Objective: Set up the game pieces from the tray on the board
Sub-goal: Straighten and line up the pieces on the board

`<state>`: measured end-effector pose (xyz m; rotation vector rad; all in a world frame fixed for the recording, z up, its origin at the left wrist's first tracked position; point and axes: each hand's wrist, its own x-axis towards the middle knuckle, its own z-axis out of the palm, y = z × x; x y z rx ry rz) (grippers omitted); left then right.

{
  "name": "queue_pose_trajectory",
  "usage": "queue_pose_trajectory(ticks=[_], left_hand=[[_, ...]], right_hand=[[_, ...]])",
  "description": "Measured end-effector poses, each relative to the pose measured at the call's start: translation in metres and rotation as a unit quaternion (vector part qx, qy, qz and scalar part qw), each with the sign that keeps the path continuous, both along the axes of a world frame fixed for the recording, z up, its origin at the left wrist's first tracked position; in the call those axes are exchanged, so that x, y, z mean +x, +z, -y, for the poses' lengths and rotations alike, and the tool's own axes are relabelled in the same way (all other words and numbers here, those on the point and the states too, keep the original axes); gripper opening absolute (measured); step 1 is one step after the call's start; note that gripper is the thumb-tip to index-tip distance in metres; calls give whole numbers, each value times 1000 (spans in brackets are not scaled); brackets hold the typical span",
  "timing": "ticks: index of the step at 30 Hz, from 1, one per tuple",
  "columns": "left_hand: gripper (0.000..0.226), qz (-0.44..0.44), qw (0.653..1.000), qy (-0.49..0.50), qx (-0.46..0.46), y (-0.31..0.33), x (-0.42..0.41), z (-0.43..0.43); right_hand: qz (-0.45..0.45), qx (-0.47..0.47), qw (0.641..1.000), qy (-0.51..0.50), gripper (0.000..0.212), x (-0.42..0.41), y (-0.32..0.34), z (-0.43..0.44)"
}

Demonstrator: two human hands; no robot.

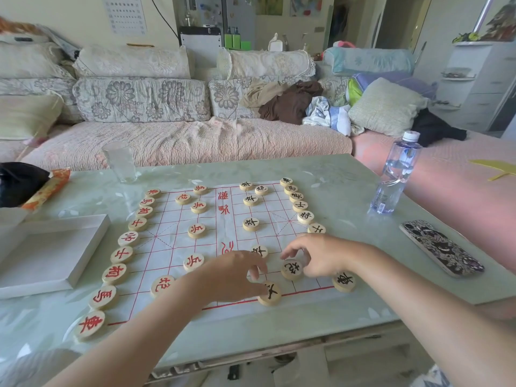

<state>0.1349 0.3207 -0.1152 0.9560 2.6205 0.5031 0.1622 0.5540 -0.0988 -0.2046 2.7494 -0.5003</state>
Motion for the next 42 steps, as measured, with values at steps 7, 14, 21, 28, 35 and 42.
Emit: queue_pose_trajectory(ticks=[7, 14, 21, 28, 35, 42], left_hand=[[58, -68, 997, -9, -31, -5, 20, -18], [58, -14, 1000, -20, -5, -9, 15, -10], [52, 12, 999, -47, -24, -4, 10, -4], [64, -49, 997, -26, -45, -3, 16, -8], [50, -39, 998, -25, -44, -4, 13, -4], [54, -24, 998, -31, -49, -4, 11, -2]], right_hand=[[-73, 26, 997, -18, 38, 11, -16, 3], [-117, 50, 992, -11, 60, 14, -18, 2], [-119, 60, 991, -17, 42, 7, -22, 4], [-111, 69, 991, -3, 48, 7, -23, 7], [-116, 52, 992, -7, 39, 5, -29, 7], [-119, 43, 992, -1, 50, 10, -24, 9]])
